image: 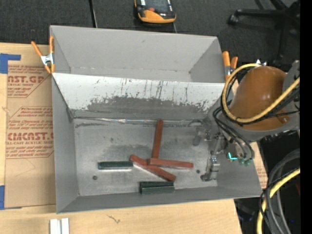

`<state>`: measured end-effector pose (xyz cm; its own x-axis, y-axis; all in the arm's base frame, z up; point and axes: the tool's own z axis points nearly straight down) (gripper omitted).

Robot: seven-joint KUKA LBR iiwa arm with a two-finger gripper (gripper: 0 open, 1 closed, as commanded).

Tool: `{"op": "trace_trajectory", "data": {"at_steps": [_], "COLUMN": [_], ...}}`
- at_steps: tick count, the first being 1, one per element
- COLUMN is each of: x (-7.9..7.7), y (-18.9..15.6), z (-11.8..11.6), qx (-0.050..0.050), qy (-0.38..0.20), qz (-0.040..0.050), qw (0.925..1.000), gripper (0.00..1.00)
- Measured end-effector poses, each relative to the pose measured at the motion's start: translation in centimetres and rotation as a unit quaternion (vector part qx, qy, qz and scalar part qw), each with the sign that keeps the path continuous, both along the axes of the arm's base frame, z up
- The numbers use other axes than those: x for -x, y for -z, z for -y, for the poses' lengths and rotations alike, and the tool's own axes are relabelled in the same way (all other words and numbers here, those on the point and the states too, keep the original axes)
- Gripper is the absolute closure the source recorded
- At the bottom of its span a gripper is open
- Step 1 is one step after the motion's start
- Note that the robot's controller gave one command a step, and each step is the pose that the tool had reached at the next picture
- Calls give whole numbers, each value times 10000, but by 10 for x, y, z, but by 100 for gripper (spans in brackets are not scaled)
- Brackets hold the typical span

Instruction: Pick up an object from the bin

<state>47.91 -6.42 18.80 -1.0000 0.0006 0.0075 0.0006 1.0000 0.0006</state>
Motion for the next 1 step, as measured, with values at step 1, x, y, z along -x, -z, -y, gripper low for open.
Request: {"op": "trace_trajectory", "data": {"at_steps": [1], "x": [-2], "y": [-4], "z": [0], "qx": [4], "qy": [-5], "qz": [40], "qw": [10000], "gripper": [0]}}
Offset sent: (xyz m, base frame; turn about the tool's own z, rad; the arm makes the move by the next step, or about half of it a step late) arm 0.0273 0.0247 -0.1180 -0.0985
